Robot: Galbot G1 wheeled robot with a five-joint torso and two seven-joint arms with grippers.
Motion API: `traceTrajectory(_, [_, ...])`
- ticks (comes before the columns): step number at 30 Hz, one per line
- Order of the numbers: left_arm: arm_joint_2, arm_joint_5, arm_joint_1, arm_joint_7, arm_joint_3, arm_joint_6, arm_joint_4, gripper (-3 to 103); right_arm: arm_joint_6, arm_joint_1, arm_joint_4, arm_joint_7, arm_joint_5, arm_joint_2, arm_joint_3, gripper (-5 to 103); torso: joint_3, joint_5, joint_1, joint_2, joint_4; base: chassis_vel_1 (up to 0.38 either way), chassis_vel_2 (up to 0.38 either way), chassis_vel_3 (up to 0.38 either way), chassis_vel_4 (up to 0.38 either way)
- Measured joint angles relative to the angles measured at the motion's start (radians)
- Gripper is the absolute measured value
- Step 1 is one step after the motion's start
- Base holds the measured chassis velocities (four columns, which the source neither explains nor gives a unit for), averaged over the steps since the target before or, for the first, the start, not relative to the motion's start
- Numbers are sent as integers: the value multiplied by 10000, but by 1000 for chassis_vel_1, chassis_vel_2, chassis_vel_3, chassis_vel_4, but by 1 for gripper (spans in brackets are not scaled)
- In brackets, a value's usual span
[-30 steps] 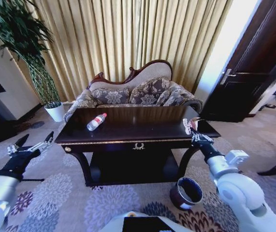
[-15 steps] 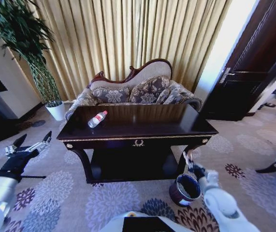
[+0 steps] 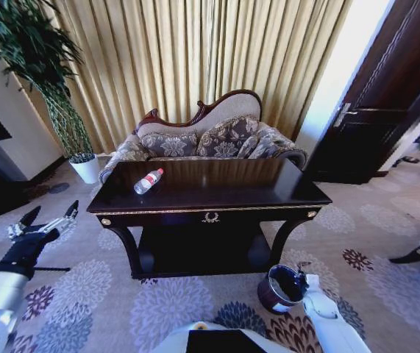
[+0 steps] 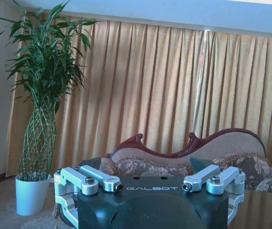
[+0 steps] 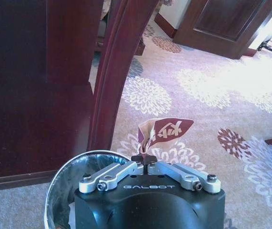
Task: Move to the front of the table and place the trash on the table into the trash bin.
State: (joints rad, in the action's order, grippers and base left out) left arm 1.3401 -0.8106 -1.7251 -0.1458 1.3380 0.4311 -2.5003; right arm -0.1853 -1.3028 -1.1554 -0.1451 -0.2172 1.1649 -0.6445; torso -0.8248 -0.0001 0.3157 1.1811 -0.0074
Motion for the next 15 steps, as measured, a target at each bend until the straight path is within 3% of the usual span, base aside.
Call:
traceTrajectory(2, [6, 34, -6, 0, -19, 4, 0, 100, 0, -2, -26, -3, 11, 0, 13, 0, 0, 0, -1, 0, -1, 0, 0, 0, 0])
traceTrajectory(5, [29, 166, -49, -44, -84, 7, -2, 100, -2, 26, -77, -8, 49, 11, 61, 16, 0, 1, 0, -1, -2, 0, 0, 0, 0])
traceTrajectory(7, [36, 188, -61, -82, -86, 5, -1, 100, -2, 38, -84, -10, 53, 11, 64, 16, 0, 1, 0, 0, 0, 0, 0, 0, 0])
traceTrajectory(15, [45, 203, -86, -117, -89, -6, -1, 100, -2, 3, -201, -17, 73, -3, 58, 48, 0, 1, 0, 0, -1, 0, 0, 0, 0])
